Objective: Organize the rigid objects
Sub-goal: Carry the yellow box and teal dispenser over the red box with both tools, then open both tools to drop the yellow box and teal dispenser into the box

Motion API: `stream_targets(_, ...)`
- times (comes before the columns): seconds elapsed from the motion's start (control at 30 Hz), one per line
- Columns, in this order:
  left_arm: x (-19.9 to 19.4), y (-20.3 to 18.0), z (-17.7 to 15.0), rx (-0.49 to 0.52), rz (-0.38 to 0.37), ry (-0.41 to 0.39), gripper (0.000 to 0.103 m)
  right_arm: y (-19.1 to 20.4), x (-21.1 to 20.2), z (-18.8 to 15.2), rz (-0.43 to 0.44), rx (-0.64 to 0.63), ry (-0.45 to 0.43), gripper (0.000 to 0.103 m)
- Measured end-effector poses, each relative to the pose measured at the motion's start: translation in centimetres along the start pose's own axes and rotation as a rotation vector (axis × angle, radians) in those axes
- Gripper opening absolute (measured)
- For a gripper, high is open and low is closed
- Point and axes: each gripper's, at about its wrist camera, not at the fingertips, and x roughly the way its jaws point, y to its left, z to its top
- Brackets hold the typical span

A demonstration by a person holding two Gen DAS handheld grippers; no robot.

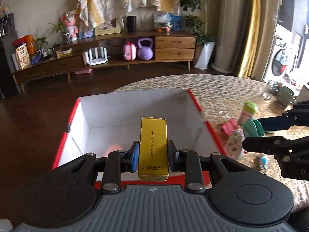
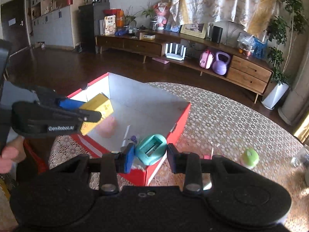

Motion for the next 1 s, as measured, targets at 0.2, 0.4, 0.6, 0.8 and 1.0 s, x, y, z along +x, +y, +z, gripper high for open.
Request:
stream_targets(0.2, 2.7, 2.7, 0.8, 0.004, 0.043, 0.025, 0.029, 1.0, 3.9, 1.6, -0.003, -0.04, 0.029, 0.036)
stream_targets(0.4, 6.4, 3.6, 1.8, 0.046, 0.091, 0.071, 0.029, 2.4, 8.7, 2.7, -0.023, -0.104, 0.088, 0.035)
stream_targets(0.6, 9.2, 3.8, 2.5, 0.05, 0.077, 0.108, 0.029, 2.8, 12.7, 3.2, 0.003, -0.114, 0.169, 0.035)
stream_targets(0.8, 12.7, 3.4, 2.9, 0.061, 0.06, 0.189, 0.029, 3.3, 15.1, 2.4, 0.0, -0.151, 0.261, 0.035)
stream_targets(1.0, 15.2, 2.7, 3.4, 0.067, 0.062, 0.299, 0.029, 3.9, 15.3, 2.0, 0.023, -0.155, 0.285, 0.035)
